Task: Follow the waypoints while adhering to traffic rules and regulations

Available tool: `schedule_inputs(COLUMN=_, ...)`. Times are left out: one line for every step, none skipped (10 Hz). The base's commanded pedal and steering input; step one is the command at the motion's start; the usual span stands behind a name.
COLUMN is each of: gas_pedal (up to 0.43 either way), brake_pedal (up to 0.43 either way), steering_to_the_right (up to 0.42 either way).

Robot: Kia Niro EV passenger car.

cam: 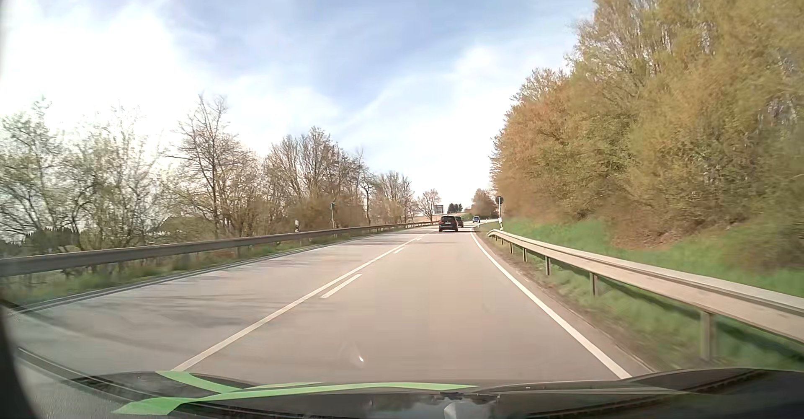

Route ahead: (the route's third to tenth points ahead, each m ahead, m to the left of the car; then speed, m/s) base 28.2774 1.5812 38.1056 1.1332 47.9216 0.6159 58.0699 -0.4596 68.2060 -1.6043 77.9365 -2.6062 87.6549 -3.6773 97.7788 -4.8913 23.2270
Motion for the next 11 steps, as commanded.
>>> schedule_inputs(gas_pedal=0.228, brake_pedal=0.000, steering_to_the_right=0.005)
schedule_inputs(gas_pedal=0.228, brake_pedal=0.000, steering_to_the_right=0.005)
schedule_inputs(gas_pedal=0.228, brake_pedal=0.000, steering_to_the_right=0.006)
schedule_inputs(gas_pedal=0.228, brake_pedal=0.000, steering_to_the_right=0.006)
schedule_inputs(gas_pedal=0.228, brake_pedal=0.000, steering_to_the_right=0.006)
schedule_inputs(gas_pedal=0.228, brake_pedal=0.000, steering_to_the_right=0.006)
schedule_inputs(gas_pedal=0.220, brake_pedal=0.000, steering_to_the_right=0.006)
schedule_inputs(gas_pedal=0.189, brake_pedal=0.000, steering_to_the_right=0.006)
schedule_inputs(gas_pedal=0.177, brake_pedal=0.000, steering_to_the_right=0.006)
schedule_inputs(gas_pedal=0.177, brake_pedal=0.000, steering_to_the_right=0.006)
schedule_inputs(gas_pedal=0.177, brake_pedal=0.000, steering_to_the_right=0.006)
